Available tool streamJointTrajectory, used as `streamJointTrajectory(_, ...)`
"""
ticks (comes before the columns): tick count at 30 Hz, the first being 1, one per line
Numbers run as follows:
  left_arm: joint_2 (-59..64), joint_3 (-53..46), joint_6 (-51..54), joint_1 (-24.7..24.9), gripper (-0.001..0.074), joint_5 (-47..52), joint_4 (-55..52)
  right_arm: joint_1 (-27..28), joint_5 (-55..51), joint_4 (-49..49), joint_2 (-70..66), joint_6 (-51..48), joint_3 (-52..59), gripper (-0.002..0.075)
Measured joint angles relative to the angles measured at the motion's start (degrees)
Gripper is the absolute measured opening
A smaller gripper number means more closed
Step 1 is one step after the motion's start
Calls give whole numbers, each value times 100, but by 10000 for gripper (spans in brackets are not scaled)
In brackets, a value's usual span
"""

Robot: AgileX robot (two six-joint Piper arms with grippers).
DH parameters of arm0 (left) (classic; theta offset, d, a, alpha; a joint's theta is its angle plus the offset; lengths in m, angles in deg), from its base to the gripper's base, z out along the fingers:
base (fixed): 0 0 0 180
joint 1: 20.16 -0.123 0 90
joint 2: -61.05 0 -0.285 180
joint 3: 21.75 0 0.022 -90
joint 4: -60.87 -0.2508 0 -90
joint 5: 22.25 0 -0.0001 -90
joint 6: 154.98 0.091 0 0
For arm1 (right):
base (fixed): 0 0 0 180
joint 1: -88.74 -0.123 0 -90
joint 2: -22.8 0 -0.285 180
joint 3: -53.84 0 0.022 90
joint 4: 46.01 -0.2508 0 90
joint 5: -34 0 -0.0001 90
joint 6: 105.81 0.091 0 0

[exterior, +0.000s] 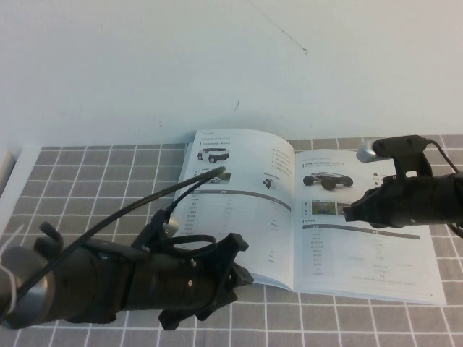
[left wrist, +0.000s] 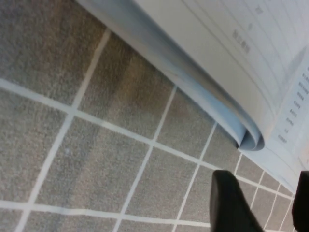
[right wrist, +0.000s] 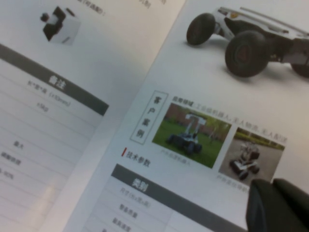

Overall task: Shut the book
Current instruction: 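Close the open booklet and leave it lying on the table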

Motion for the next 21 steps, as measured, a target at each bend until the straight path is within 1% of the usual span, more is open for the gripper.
streamJointTrajectory(2,150,42,9,0,277,156,0,0,0,0,0,-10,-9,-3)
streamJointTrajectory(6,512,141,-36,0,321,296,13,0,0,-9,0,-10,-9,-3)
streamJointTrajectory(11,793,259,185,-20,330,552,13,0,-35,-9,0,-31,-9,-3)
streamJointTrajectory(16,649,338,316,-20,330,483,13,0,-35,-38,0,-31,-9,-3)
streamJointTrajectory(21,183,338,475,-20,318,237,13,0,-35,-46,0,-31,-9,-3)
